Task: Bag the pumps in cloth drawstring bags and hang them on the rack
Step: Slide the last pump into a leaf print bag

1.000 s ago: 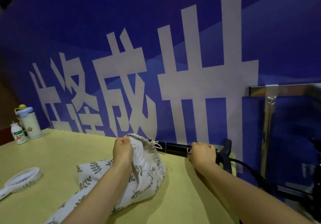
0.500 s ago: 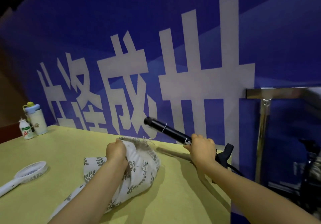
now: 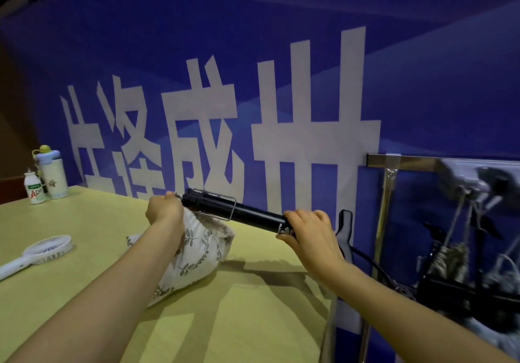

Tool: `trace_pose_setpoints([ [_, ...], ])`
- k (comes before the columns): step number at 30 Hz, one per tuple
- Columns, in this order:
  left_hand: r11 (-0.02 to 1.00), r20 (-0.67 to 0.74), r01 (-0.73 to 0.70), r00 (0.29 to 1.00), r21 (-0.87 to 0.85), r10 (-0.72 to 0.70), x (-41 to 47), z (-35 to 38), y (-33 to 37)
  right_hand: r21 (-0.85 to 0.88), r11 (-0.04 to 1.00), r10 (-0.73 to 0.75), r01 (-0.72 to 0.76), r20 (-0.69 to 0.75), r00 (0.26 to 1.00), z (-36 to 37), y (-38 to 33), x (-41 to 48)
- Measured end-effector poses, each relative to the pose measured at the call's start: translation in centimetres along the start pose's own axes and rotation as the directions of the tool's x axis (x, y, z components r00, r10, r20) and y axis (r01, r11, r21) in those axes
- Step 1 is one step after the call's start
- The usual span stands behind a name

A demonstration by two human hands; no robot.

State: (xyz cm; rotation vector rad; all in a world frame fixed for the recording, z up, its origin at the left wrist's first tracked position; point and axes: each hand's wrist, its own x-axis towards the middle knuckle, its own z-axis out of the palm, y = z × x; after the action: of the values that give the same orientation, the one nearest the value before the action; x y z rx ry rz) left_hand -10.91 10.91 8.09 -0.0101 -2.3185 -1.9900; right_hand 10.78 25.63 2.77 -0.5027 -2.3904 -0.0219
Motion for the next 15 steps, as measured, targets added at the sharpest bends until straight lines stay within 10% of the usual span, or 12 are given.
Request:
trace_pose_setpoints([
  [7,0.67,0.146,-0.614,0.773,0.418,0.618,-1.5,-1.2,0.3,-0.243,0.965,-0.113,0.101,-0.036,0.993,-0.2,-0.1,-0.5],
  [15,0.669,0.341,-0.713,0.695,0.21,0.634,-4.4,-0.3,-0.7,-0.343,0.905,-0.299,0.251,-0.096,0.949,-0.4,-2.1,1.0],
])
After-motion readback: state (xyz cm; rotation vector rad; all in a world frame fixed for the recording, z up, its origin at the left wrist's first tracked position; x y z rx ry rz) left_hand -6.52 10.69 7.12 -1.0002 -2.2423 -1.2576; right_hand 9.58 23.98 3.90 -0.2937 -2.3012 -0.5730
